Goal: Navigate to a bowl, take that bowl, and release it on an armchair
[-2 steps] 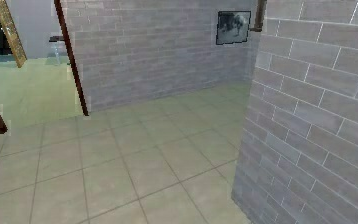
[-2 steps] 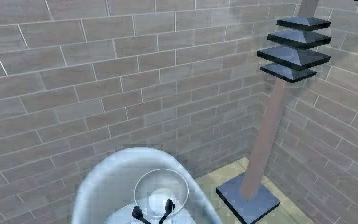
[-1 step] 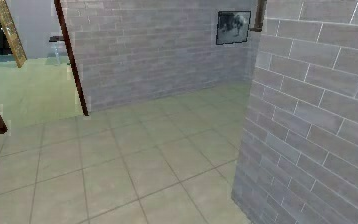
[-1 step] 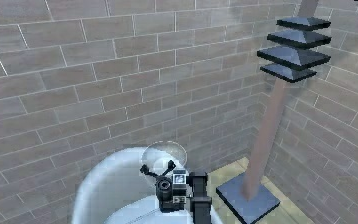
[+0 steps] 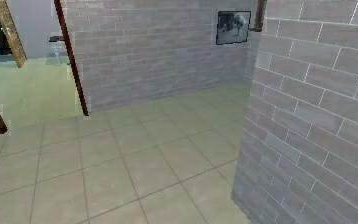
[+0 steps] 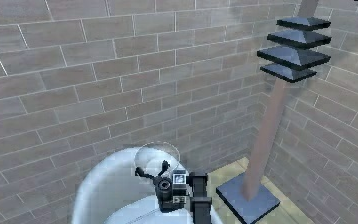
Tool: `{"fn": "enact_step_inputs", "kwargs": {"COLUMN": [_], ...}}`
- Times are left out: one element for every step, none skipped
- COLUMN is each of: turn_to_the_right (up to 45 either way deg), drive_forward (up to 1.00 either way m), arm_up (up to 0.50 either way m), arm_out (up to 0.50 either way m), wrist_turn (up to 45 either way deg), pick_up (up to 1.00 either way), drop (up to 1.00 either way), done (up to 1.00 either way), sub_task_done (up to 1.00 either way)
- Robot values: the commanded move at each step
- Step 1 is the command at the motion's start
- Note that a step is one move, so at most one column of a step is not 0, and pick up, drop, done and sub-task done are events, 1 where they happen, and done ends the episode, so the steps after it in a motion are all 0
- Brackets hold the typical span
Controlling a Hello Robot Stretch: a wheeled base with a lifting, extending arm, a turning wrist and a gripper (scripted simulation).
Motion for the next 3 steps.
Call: {"fn": "enact_step_inputs", "kwargs": {"turn_to_the_right": [0.0,0.0,0.0], "drive_forward": [0.0,0.0,0.0], "arm_up": [-0.18,-0.32,0.0], "arm_out": [0.0,0.0,0.0], "wrist_turn": [0.0,0.0,0.0], "pick_up": [0.0,0.0,0.0], "drop": [0.0,0.0,1.0], "done": [0.0,0.0,0.0], "sub_task_done": [0.0,0.0,0.0]}}
